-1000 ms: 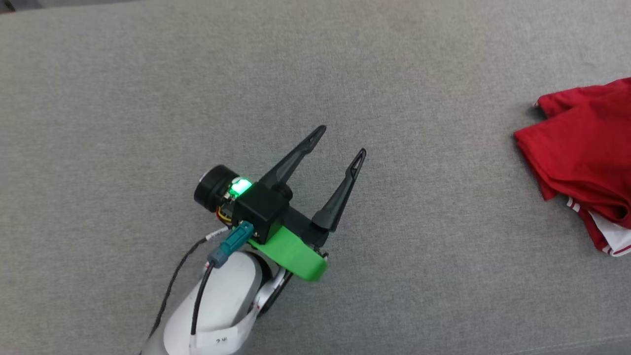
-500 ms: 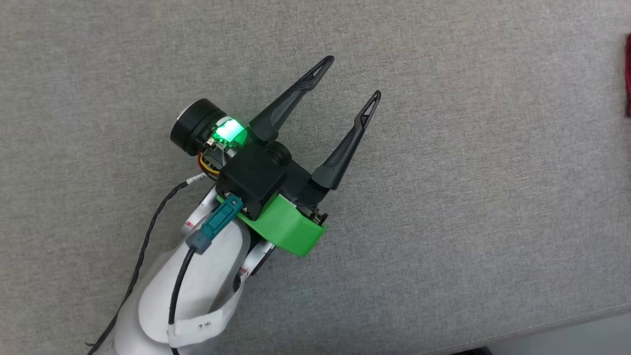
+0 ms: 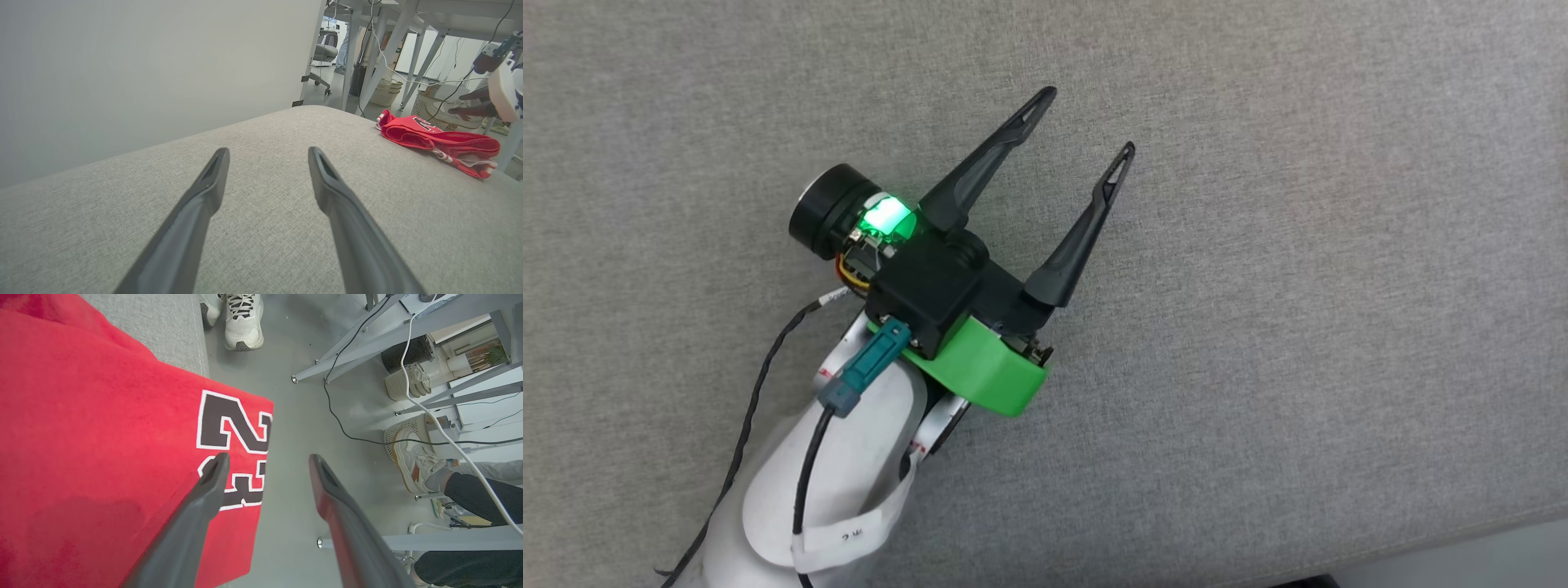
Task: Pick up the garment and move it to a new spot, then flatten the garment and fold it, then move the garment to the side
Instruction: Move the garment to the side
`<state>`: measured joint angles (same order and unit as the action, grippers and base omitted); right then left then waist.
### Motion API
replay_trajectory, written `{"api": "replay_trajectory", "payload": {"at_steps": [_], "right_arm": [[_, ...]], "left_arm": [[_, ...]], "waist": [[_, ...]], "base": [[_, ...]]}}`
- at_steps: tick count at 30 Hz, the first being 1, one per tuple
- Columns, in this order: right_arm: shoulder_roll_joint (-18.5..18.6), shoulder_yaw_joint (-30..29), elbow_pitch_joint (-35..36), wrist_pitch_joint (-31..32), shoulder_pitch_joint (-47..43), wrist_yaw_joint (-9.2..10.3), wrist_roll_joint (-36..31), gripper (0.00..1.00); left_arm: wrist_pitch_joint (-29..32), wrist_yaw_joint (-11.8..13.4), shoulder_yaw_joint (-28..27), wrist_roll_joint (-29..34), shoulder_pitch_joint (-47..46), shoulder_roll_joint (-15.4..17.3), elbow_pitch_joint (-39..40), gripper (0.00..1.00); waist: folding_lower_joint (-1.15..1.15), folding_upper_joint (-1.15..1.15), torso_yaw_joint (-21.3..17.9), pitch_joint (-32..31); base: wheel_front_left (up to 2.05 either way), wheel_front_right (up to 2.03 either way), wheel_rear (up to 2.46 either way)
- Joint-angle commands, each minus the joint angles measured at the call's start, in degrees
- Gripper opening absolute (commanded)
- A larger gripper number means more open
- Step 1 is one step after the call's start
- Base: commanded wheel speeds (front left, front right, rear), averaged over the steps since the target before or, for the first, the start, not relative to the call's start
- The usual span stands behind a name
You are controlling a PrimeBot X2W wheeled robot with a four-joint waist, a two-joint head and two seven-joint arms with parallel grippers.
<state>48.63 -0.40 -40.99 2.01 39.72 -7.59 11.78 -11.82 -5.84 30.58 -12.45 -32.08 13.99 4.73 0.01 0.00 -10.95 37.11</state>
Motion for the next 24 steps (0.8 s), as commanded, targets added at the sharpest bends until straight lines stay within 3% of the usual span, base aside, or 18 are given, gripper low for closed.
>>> {"api": "replay_trajectory", "payload": {"at_steps": [1, 6, 12, 18, 24], "right_arm": [[0.0, 0.4, -0.2, -1.0, 1.1, 0.1, -0.2, 1.0], [-0.5, 2.8, 2.6, -3.4, 1.8, 0.1, 2.0, 1.0], [-3.4, 6.8, 11.7, -4.2, 1.0, 0.1, 7.3, 1.0], [-9.2, 8.8, 23.4, -3.9, -3.5, 0.1, 11.5, 1.0], [-17.4, 4.0, 31.7, -4.5, -12.1, 0.1, 12.5, 1.0]], "left_arm": [[-0.7, 0.4, -0.5, -0.6, 0.8, -0.2, -0.8, 1.0], [-2.2, 1.2, -2.0, -2.5, 3.2, -0.6, -4.0, 1.0], [-3.0, 2.7, -5.7, -5.3, 8.4, -0.6, -7.7, 1.0], [-3.2, 3.9, -11.3, -7.8, 14.9, -1.0, -8.2, 1.0], [-3.2, 3.0, -15.2, -8.9, 20.3, -2.4, -7.7, 1.0]], "waist": [[-0.01, 0.0, 1.1, -2.9], [-0.01, 0.0, 2.3, -8.4], [-0.01, 0.0, 3.7, -16.1], [-0.01, 0.0, 5.5, -22.7], [-0.01, 0.0, 8.2, -27.4]], "base": [[0.0, 0.0, 0.0], [0.0, 0.0, 0.0], [0.0, 0.0, 0.0], [0.0, 0.0, 0.0], [0.0, 0.0, 0.0]]}}
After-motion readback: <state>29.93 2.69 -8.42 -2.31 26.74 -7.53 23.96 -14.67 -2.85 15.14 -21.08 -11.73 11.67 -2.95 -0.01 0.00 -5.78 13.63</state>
